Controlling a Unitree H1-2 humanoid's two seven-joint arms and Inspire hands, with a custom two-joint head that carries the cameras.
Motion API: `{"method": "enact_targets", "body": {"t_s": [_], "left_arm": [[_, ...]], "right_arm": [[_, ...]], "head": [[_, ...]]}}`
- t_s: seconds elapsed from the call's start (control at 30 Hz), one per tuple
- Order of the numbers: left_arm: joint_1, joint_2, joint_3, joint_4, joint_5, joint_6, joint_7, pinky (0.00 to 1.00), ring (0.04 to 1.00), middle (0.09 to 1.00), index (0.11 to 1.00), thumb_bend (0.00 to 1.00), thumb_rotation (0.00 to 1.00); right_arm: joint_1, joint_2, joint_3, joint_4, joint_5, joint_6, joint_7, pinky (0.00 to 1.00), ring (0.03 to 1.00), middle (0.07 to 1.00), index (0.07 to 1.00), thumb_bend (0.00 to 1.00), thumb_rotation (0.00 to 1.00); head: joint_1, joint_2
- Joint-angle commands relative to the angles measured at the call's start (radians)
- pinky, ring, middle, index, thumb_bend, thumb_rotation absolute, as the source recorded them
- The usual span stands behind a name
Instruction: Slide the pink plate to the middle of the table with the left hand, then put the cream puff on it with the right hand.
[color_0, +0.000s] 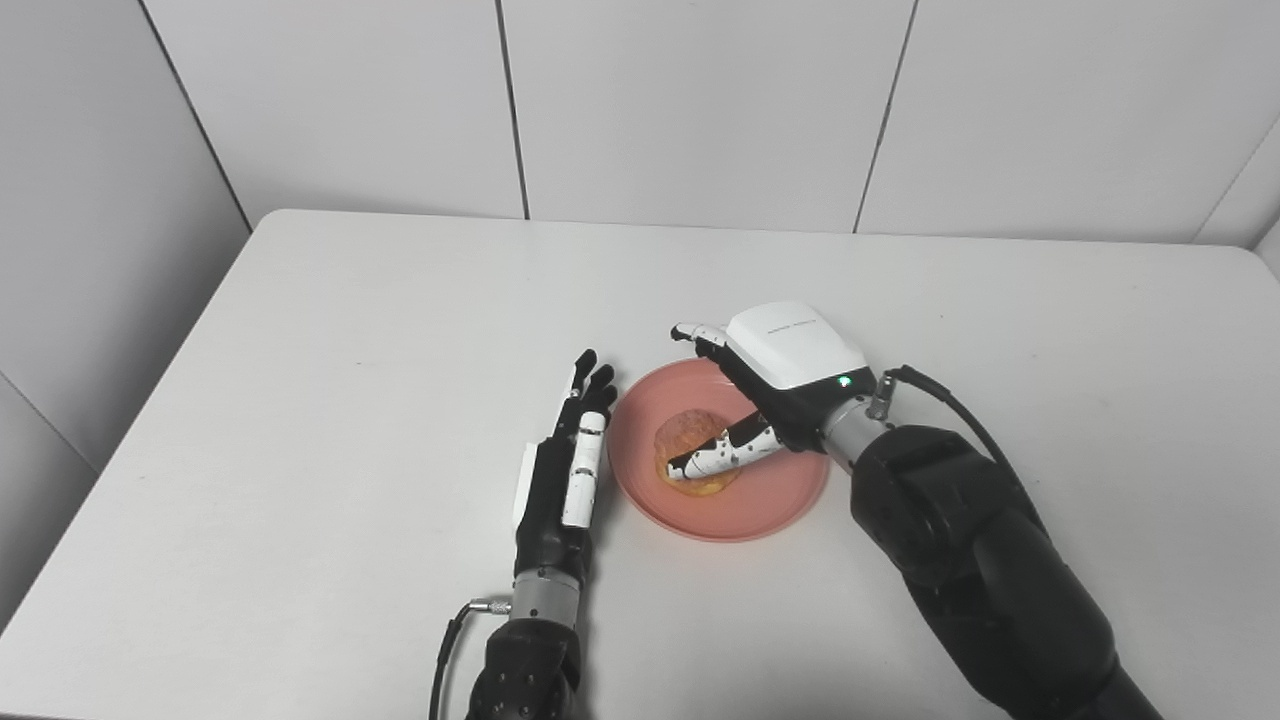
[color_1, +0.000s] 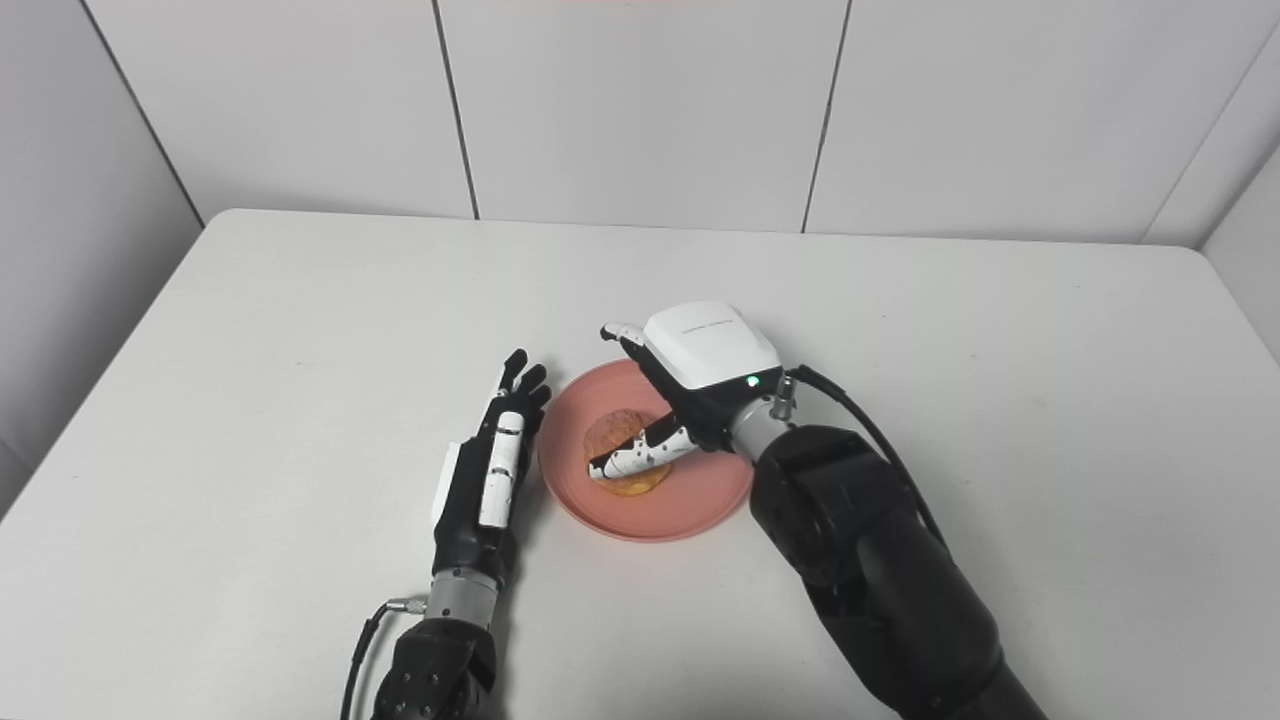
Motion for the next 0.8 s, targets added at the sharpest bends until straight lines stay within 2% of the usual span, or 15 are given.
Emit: {"method": "enact_targets", "body": {"t_s": [0.0, 0.07, 0.23, 0.33, 0.4, 0.5, 0.57, 0.63, 0.7, 0.77], "left_arm": [[0.018, -0.014, 0.000, 0.031, -0.005, 0.046, 0.000, 0.89, 0.912, 0.929, 0.925, 0.43, 1.00], [0.017, -0.013, 0.002, 0.034, -0.006, 0.043, 0.001, 0.89, 0.911, 0.926, 0.922, 0.42, 1.00], [0.018, -0.006, 0.003, 0.037, -0.009, 0.034, -0.004, 0.89, 0.910, 0.925, 0.923, 0.43, 1.00], [0.018, -0.003, 0.004, 0.037, -0.009, 0.036, -0.005, 0.89, 0.912, 0.924, 0.920, 0.43, 1.00], [0.018, -0.001, 0.005, 0.037, -0.011, 0.037, -0.006, 0.89, 0.911, 0.923, 0.918, 0.43, 1.00], [0.019, 0.001, 0.007, 0.030, -0.017, 0.041, -0.011, 0.89, 0.910, 0.922, 0.916, 0.43, 1.00], [0.019, 0.003, 0.008, 0.031, -0.020, 0.039, -0.015, 0.89, 0.913, 0.925, 0.918, 0.43, 1.00], [0.019, 0.007, 0.010, 0.031, -0.022, 0.038, -0.018, 0.89, 0.914, 0.926, 0.920, 0.43, 1.00], [0.018, 0.010, 0.014, 0.037, -0.028, 0.032, -0.022, 0.89, 0.914, 0.927, 0.922, 0.43, 1.00], [0.018, 0.013, 0.018, 0.042, -0.034, 0.026, -0.026, 0.90, 0.914, 0.927, 0.923, 0.43, 1.00]], "right_arm": [[-0.035, -0.004, -0.026, -0.043, -0.002, -0.009, -0.005, 0.49, 0.669, 0.841, 0.902, 0.85, 0.67], [-0.031, -0.006, -0.042, -0.054, 0.010, -0.012, -0.012, 0.54, 0.722, 0.862, 0.921, 0.84, 0.69], [-0.008, -0.014, -0.116, -0.079, 0.091, -0.037, -0.081, 0.58, 0.756, 0.906, 0.963, 0.84, 0.75], [0.016, -0.020, -0.183, -0.074, 0.198, -0.059, -0.135, 0.70, 0.873, 0.975, 0.997, 0.85, 0.79], [0.028, -0.020, -0.214, -0.067, 0.254, -0.066, -0.159, 0.82, 0.954, 0.998, 1.000, 0.87, 0.82], [0.068, -0.014, -0.279, -0.053, 0.347, -0.069, -0.220, 0.89, 0.980, 1.000, 1.000, 0.89, 0.86], [0.089, -0.009, -0.303, -0.051, 0.387, -0.065, -0.249, 0.81, 0.970, 1.000, 1.000, 0.91, 0.89], [0.123, 0.005, -0.336, -0.054, 0.446, -0.072, -0.286, 0.79, 0.974, 1.000, 1.000, 0.90, 0.91], [0.158, 0.018, -0.365, -0.059, 0.506, -0.082, -0.322, 0.80, 0.977, 1.000, 1.000, 0.88, 0.96], [0.187, 0.032, -0.389, -0.063, 0.552, -0.081, -0.351, 0.87, 0.994, 1.000, 1.000, 0.86, 0.99]], "head": [[-0.001, 0.000], [-0.002, -0.001], [-0.006, -0.001], [-0.009, -0.001], [-0.011, -0.002], [-0.011, -0.001], [-0.012, -0.001], [-0.014, 0.000], [-0.018, -0.001], [-0.021, -0.001]]}}
